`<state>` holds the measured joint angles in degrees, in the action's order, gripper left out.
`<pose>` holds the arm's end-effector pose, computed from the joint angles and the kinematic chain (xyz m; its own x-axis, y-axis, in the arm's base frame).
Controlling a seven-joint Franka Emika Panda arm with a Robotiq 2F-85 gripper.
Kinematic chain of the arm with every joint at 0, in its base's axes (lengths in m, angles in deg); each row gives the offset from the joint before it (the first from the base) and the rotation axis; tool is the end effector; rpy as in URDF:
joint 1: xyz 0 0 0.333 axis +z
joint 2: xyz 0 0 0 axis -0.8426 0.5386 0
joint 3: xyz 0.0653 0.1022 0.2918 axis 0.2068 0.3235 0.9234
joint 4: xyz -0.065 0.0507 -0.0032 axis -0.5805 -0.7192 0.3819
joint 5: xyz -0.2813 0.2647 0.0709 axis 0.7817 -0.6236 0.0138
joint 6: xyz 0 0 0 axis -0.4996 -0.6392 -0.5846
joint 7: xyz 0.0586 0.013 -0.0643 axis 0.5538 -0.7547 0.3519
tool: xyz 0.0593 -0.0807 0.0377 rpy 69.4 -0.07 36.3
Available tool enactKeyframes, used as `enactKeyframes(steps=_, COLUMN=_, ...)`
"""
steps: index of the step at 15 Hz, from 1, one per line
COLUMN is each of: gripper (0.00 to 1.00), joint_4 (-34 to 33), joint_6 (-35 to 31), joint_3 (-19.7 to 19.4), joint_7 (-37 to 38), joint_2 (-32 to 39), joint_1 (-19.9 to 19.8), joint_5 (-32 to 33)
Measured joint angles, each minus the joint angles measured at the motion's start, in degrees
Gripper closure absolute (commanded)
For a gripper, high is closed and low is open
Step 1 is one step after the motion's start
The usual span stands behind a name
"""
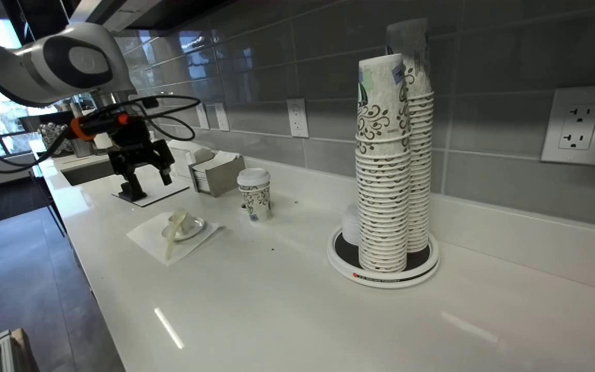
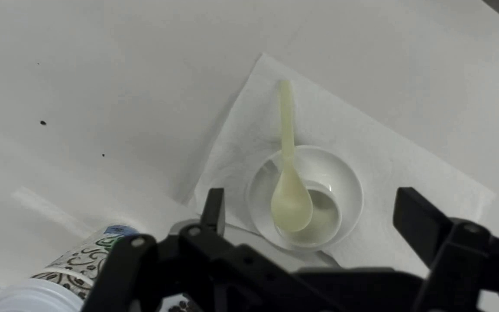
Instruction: Put the spoon into the white cup
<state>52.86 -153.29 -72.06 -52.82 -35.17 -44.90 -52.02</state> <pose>0.4113 0.1847 0.3745 0.8698 0.4931 -0.0162 0.4909 -0.8616 0.1291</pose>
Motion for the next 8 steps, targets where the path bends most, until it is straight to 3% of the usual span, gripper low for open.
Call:
enactKeyframes(steps=2, gripper=0.0, joint_4=6.33, joint_6=-5.67, joint_3=-1.57, joint_7=-1.91, joint_2=-6.13, joint_1=0.15, joint_5=-3.13)
enactKeyframes(steps=4, gripper=0.0, joint_4=11.84, joint_6=-9.5, joint_3=-5.01, joint_7=-8.53, joint_2=-12.31, joint_1=1.15, joint_5=-5.68)
enactKeyframes(steps=6, gripper=0.0, joint_4=15.42, joint_6=-10.22, joint_3=-8.72, joint_7=-13.55, joint_2=-17.3, joint_1=2.41, joint_5=-6.9)
enactKeyframes(steps=8, gripper=0.0, joint_4=16.81, joint_6=-10.3, joint_3=-9.54, joint_7=-14.56, joint_2=-19.5, joint_1=2.88, joint_5=-7.06)
